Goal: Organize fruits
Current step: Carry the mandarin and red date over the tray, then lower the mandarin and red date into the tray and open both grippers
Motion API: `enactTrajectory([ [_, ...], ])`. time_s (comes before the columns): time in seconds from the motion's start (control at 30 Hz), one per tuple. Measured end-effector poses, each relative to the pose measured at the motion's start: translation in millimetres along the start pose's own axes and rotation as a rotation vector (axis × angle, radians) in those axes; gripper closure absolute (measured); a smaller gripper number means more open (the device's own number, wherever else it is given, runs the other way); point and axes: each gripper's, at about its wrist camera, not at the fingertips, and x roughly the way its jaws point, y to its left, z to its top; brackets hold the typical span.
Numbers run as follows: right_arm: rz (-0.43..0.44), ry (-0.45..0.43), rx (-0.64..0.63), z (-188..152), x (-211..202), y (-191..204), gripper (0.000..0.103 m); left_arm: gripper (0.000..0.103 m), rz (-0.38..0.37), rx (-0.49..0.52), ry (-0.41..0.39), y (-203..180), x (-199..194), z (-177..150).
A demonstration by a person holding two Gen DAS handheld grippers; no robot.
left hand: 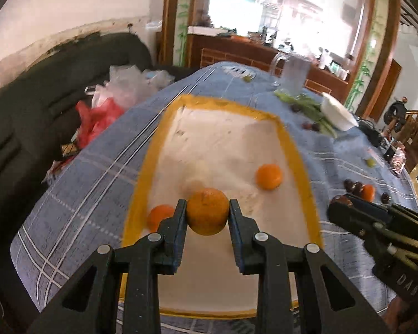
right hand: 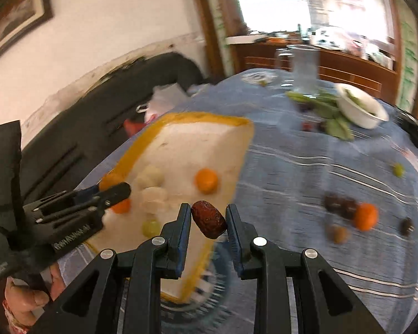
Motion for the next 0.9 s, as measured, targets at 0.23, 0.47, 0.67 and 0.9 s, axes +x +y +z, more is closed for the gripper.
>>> enactTrajectory([
  [0.23,-0.026,0.067,-0.048,-7.2,41.2,24.6,0.075,0.075,0.009,-0.012,0.005,9.9,1.0,-7.2],
  [0.47,-0.025,0.073,-0.041,-10.2,50.1,24.2,0.074,0.052,0.033,-0.015,-0.017,7.1,-6.6,-7.6],
  [0.67,-0.033,0.036,-0.039,-7.9,36.8,20.4,0.069,0.033,0.087,0.022,-0.092,-6.9,-25.4,-3.2],
  [0.9,-0.059,-0.001,-0.031,-11.2,11.3,6.4,0.065,0.029,0.080,0.077,-0.136,-29.0,-41.5,-1.8],
])
